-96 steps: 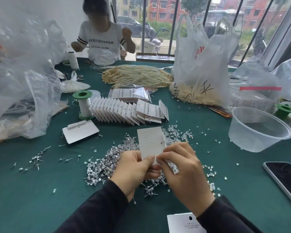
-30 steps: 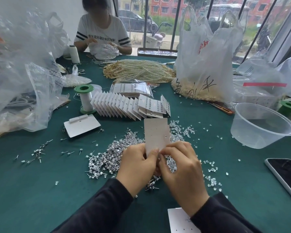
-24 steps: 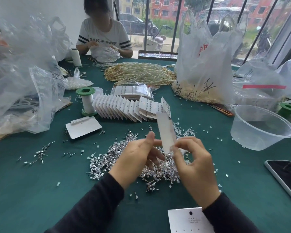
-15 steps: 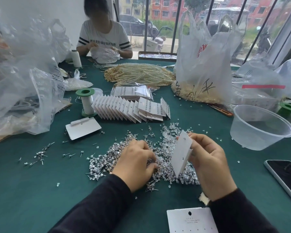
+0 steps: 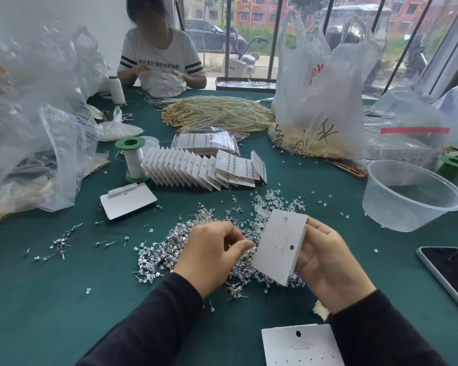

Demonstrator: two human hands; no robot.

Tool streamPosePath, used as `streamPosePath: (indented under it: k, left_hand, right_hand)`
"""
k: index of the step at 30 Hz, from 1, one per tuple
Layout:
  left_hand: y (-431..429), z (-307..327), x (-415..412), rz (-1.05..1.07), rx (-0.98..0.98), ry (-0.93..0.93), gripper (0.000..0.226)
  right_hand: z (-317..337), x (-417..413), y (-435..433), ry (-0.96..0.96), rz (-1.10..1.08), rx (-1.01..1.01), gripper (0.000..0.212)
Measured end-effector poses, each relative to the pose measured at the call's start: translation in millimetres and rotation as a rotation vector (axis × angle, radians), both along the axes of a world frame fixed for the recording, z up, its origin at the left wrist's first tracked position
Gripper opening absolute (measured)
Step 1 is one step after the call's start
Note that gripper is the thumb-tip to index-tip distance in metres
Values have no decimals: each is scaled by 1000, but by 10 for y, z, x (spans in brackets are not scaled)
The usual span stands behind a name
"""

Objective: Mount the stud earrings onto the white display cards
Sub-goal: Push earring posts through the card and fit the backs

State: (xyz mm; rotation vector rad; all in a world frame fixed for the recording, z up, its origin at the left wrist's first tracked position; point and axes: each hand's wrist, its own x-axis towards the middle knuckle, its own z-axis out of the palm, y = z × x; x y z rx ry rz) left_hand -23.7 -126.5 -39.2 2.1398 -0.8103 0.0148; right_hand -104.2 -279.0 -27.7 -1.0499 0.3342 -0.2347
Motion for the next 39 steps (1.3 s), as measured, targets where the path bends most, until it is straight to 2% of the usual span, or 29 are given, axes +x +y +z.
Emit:
streamPosePath:
  k: [6, 8, 11, 15, 17, 22, 25, 27, 31, 39]
  left_hand:
    - [-13, 9, 11, 61, -206, 138, 12]
    - [-1, -1, 35, 93, -129, 45, 9]
    - [15, -30, 52, 66, 28, -155, 20]
    - [-11, -96, 16, -74, 221, -201, 30]
    - [-41, -110, -11, -98, 305, -209, 27]
    - [-49, -89, -4, -59, 170, -154, 7]
    - [-29, -81, 20, -50, 145, -114, 8]
    - [-33, -105, 29, -63, 186, -127, 17]
    - [-51, -121, 17, -51, 204, -163, 15]
    - [6, -19, 56, 19, -33, -124, 12]
  right_hand:
    - [-17, 5, 22, 26, 13, -4, 17]
    - [-21, 8, 16, 29, -18, -8, 13]
    - [-16, 9, -16, 26, -100, -53, 13]
    - [-14, 6, -32, 4, -153, -88, 15]
    - [-11, 4, -26, 4, -152, -94, 15]
    - [-11, 4, -18, 22, -154, -120, 15]
    - [-3, 5, -16, 24, -156, -120, 15]
    - [1, 3, -13, 22, -154, -120, 15]
    - [9, -2, -6, 20, -153, -122, 16]
    - [14, -4, -7, 23, -143, -118, 17]
